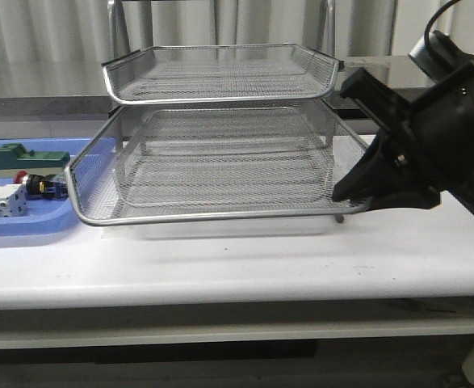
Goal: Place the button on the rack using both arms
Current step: 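Pull the middle wire tray out toward the robot with the right gripper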
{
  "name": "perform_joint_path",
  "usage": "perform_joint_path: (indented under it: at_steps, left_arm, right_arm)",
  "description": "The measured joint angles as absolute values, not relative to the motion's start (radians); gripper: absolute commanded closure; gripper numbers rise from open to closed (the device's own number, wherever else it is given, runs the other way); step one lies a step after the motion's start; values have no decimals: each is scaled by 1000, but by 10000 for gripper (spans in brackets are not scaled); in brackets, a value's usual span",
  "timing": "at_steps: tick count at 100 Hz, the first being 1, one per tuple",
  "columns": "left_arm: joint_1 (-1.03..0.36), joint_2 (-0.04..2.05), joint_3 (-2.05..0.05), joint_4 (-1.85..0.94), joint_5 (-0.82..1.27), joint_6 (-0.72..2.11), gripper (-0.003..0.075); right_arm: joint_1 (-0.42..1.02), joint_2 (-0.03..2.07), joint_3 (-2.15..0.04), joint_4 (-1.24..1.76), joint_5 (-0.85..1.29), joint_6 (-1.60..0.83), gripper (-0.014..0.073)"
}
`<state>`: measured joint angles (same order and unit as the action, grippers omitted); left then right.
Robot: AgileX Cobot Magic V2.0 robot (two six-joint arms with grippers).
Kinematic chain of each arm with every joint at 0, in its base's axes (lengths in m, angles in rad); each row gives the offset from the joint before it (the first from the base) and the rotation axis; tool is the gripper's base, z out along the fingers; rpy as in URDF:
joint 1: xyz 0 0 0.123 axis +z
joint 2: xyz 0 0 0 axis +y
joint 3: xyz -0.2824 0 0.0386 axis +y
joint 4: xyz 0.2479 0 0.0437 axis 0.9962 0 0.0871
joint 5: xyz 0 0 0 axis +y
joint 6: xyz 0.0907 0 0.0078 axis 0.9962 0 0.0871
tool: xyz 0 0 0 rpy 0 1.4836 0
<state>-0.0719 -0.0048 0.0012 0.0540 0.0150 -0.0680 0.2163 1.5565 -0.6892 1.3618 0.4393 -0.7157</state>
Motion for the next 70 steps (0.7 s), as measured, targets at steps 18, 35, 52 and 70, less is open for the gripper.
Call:
perform_joint_path:
  at_steps: [18,35,52,70]
  left_arm:
    - [-72,-5,1,54,15,-68,716]
    - [-72,-5,1,54,15,-68,716]
    - [-72,-5,1,54,15,-68,716]
    - [-72,-5,1,54,15,-68,716]
  right_arm:
    - [217,1513,-649,1362,439,-718,531]
    - [217,1513,-645,1354,433,-720,342]
    - [217,1510,-636,1334,404,-724,108]
    - [217,1482,-629,1307,362,-739,78]
